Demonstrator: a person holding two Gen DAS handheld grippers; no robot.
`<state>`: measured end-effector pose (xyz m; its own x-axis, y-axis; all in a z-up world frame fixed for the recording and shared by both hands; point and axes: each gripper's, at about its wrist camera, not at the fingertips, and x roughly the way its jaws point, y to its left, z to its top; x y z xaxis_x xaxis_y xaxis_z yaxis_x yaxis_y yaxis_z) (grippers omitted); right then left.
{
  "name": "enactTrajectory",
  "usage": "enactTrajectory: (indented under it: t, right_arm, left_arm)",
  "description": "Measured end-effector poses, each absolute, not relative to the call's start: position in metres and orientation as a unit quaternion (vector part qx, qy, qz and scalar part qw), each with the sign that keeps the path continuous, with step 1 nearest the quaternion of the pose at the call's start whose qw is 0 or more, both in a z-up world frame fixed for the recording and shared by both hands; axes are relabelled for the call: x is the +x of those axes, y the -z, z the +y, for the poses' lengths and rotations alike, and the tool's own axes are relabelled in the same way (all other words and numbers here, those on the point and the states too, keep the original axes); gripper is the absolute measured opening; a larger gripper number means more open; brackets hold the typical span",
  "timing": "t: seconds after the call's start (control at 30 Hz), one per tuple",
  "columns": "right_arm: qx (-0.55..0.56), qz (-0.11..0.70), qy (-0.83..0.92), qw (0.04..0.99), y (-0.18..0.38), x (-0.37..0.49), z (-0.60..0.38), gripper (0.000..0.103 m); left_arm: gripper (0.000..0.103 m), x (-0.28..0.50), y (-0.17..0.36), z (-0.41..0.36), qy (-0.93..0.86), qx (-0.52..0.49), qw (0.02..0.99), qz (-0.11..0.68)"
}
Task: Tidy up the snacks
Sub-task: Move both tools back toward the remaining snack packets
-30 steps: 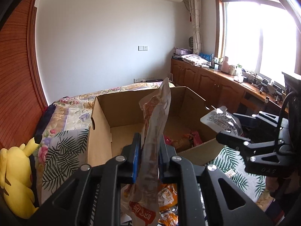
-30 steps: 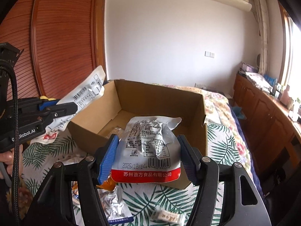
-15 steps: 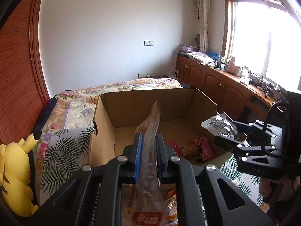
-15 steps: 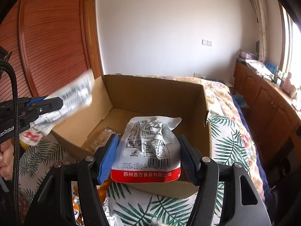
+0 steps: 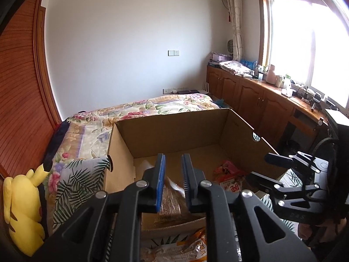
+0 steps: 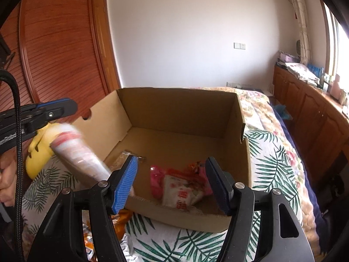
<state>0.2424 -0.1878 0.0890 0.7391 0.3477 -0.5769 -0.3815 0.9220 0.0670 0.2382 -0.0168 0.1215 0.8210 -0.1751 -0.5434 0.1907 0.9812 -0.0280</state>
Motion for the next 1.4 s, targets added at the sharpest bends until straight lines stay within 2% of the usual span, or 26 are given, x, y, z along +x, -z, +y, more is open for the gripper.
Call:
enactTrajectory:
  t: [0.2,0.6,0.77,1.4]
  right_arm:
    - [-0.032,0.290,-0.208,0.934,-0.094,0.222,-0.193,0.066]
    - [-0.030,0.281,-0.224,0.933,-0.080,0.159,-0.216,0.066]
    - [-0.037,0.293,-0.211,0.932,-0.061,0.148,-0.227,0.066]
    - [-0.041,0.377,-0.170,0.910,0.002,0.171,-0.251,0.066]
  left_arm:
    - [0.033,0.227,-0.123,-0.012,0.103,0.003,0.956,0.276]
    - [0.046,0.169,-0.113,-0.009,0.134,0.006,0.959,0.249]
    - [0.068,0.154,-0.093,-0.010,0.144,-0.001,0.954,0.261]
    - [0.068,0.128,0.002,-0.010,0.123,0.001,0.932,0.342]
